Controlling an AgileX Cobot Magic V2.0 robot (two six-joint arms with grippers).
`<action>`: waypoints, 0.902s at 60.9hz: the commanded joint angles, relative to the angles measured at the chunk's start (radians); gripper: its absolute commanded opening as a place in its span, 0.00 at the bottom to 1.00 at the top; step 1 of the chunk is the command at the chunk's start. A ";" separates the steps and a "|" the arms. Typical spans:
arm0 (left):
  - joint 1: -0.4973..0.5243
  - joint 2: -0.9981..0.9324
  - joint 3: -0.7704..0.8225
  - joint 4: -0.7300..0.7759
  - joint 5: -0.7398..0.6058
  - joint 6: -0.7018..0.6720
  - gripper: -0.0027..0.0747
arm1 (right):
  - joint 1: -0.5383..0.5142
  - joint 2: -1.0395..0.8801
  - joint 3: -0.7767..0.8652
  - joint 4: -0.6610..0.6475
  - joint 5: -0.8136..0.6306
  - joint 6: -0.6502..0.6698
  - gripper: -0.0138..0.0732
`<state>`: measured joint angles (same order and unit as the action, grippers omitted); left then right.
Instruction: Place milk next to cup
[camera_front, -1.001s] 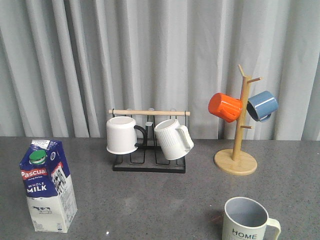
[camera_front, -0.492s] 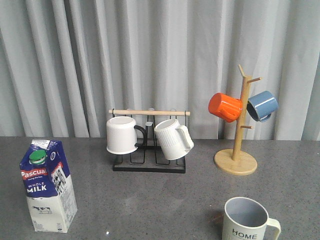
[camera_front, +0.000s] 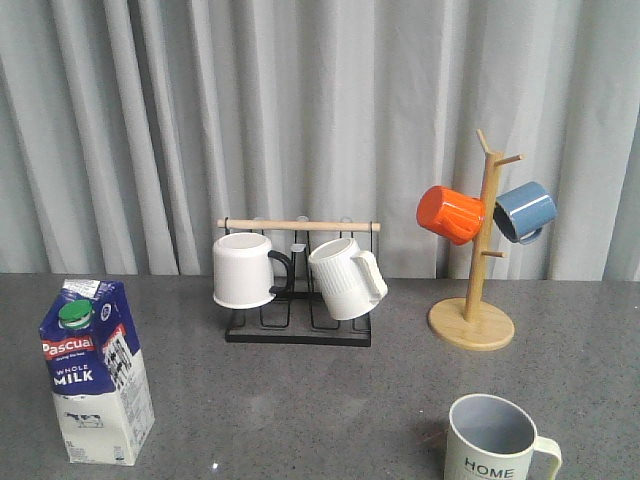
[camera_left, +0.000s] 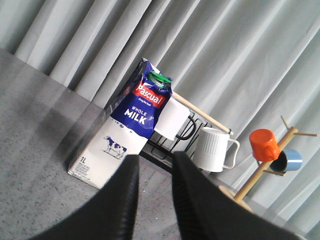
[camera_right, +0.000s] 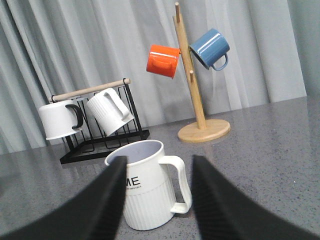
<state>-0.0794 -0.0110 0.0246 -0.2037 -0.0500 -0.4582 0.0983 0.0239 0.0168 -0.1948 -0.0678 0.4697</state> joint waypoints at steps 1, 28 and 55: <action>-0.001 -0.003 0.018 -0.007 -0.079 -0.070 0.42 | -0.005 0.019 -0.034 -0.001 -0.090 0.005 0.68; -0.001 0.037 -0.299 0.120 0.318 -0.028 0.45 | -0.005 0.197 -0.491 -0.015 0.376 -0.073 0.69; -0.001 0.293 -0.580 0.127 0.557 0.199 0.45 | -0.005 0.702 -0.825 0.371 0.750 -0.555 0.68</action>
<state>-0.0794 0.2515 -0.5211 -0.0732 0.5705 -0.2674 0.0983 0.6522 -0.8011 0.1161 0.7115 -0.0371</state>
